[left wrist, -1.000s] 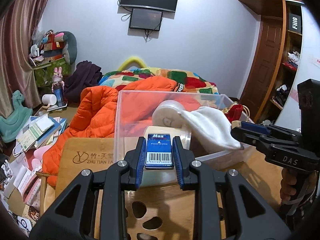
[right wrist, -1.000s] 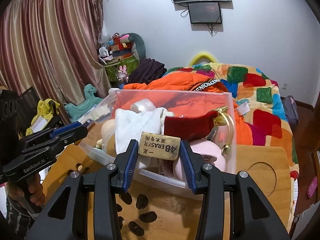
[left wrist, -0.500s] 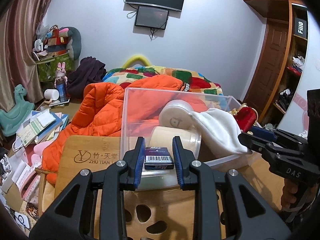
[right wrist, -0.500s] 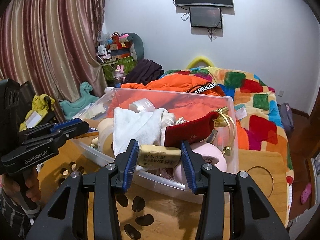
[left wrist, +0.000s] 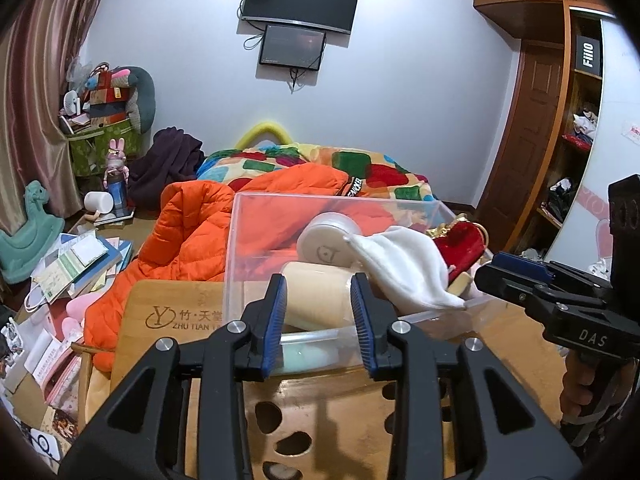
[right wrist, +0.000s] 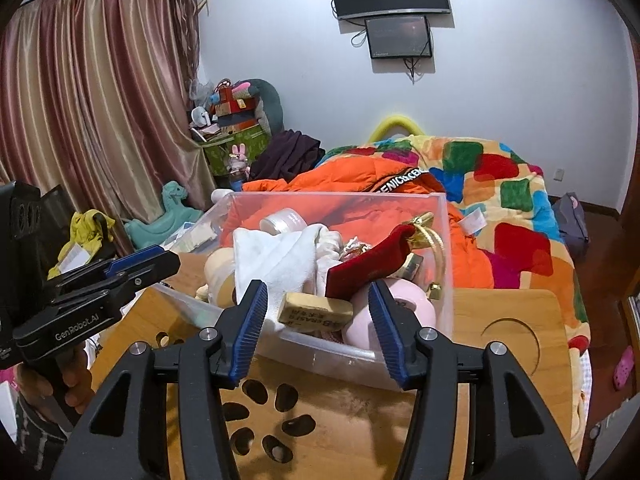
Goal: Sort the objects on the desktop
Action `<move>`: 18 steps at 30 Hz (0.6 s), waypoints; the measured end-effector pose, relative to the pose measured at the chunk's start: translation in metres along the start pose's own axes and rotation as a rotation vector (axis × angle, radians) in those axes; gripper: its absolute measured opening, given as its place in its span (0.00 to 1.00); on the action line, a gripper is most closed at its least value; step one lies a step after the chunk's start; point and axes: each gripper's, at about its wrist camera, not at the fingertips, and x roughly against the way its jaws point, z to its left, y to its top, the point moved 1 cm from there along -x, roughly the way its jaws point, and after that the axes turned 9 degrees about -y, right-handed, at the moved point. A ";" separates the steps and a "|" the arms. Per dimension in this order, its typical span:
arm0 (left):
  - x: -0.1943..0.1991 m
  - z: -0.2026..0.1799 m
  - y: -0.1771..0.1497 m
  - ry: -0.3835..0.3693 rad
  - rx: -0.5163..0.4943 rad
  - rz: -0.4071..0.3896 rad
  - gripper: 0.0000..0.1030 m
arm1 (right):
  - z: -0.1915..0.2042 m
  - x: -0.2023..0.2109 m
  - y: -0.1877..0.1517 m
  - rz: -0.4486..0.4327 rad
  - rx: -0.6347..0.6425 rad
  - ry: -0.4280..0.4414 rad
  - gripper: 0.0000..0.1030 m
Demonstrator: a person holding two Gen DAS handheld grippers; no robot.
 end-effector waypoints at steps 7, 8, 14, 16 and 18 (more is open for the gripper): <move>0.014 -0.013 -0.002 0.005 -0.019 -0.022 0.49 | 0.004 0.025 -0.004 -0.030 0.014 -0.026 0.59; 0.016 -0.015 -0.003 0.007 -0.022 -0.025 0.53 | 0.004 0.030 -0.005 -0.040 0.016 -0.036 0.61; 0.033 -0.031 -0.006 0.031 -0.047 -0.049 0.66 | 0.007 0.060 -0.011 -0.098 0.031 -0.074 0.71; 0.041 -0.035 -0.008 0.031 -0.052 -0.058 0.72 | 0.006 0.069 -0.014 -0.111 0.034 -0.085 0.76; 0.049 -0.040 -0.010 0.038 -0.056 -0.065 0.74 | 0.006 0.077 -0.018 -0.120 0.032 -0.092 0.79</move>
